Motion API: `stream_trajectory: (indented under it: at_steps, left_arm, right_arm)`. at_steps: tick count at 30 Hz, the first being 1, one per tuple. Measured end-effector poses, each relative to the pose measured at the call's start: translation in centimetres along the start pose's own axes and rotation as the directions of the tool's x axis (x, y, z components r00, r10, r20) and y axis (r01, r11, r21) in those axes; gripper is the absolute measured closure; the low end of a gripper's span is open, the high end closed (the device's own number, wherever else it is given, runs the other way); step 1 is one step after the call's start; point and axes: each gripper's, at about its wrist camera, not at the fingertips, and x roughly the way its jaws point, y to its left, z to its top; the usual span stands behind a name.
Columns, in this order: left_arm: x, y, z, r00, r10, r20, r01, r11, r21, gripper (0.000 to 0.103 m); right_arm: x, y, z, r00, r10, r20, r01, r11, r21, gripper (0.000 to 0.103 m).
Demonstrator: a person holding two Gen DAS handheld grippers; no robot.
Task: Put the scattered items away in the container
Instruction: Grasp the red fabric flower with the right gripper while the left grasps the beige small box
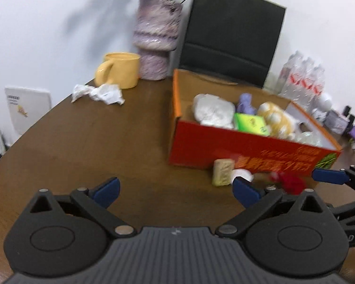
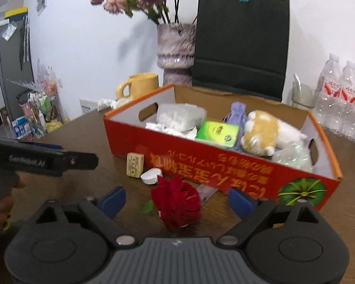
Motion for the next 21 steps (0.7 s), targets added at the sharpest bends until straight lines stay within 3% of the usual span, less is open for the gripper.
stream_trajectory:
  at_steps: [1, 3, 5, 10, 13, 15, 17, 21]
  left_arm:
    - [0.1, 0.1, -0.1, 1.0, 0.011, 0.006, -0.011, 1.0, 0.004, 0.0]
    - [0.1, -0.1, -0.1, 1.0, 0.004, 0.016, -0.004, 1.0, 0.012, 0.0]
    - [0.5, -0.4, 0.1, 1.0, -0.004, 0.01, 0.004, 1.0, 0.024, 0.0]
    - [2.3, -2.6, 0.4, 1.0, -0.021, -0.021, 0.023, 0.997, 0.072, 0.0]
    - [3.3, -4.0, 0.5, 1.0, -0.001, -0.014, 0.002, 0.997, 0.081, 0.005]
    - [4.0, -4.8, 0.8, 1.0, 0.012, -0.017, -0.011, 0.998, 0.069, 0.015]
    - [4.8, -5.3, 0.9, 0.999, 0.038, -0.025, -0.036, 0.998, 0.057, 0.034]
    - [6.0, -5.8, 1.1, 0.997, 0.048, -0.057, -0.046, 0.998, 0.038, 0.057]
  right_arm:
    - [0.4, 0.2, -0.1, 1.0, 0.001, -0.009, -0.001, 1.0, 0.0, 0.014]
    - [1.3, 0.3, -0.3, 1.0, -0.003, -0.03, 0.003, 1.0, 0.003, 0.033]
    - [1.8, 0.1, -0.5, 0.999, -0.007, -0.05, 0.008, 1.0, 0.021, 0.062]
    - [0.8, -1.4, -0.9, 1.0, 0.008, -0.024, -0.006, 0.996, 0.09, 0.067]
    - [-0.1, -2.4, -1.2, 1.0, 0.0, -0.009, 0.002, 0.993, 0.118, 0.067]
    - [-0.7, -3.2, -1.4, 1.0, -0.007, -0.005, 0.007, 0.99, 0.14, 0.067]
    - [-1.2, -3.8, -1.6, 1.0, -0.015, 0.004, 0.014, 0.988, 0.151, 0.067]
    - [-2.1, -4.7, -2.0, 1.0, -0.025, 0.019, 0.022, 0.986, 0.162, 0.067]
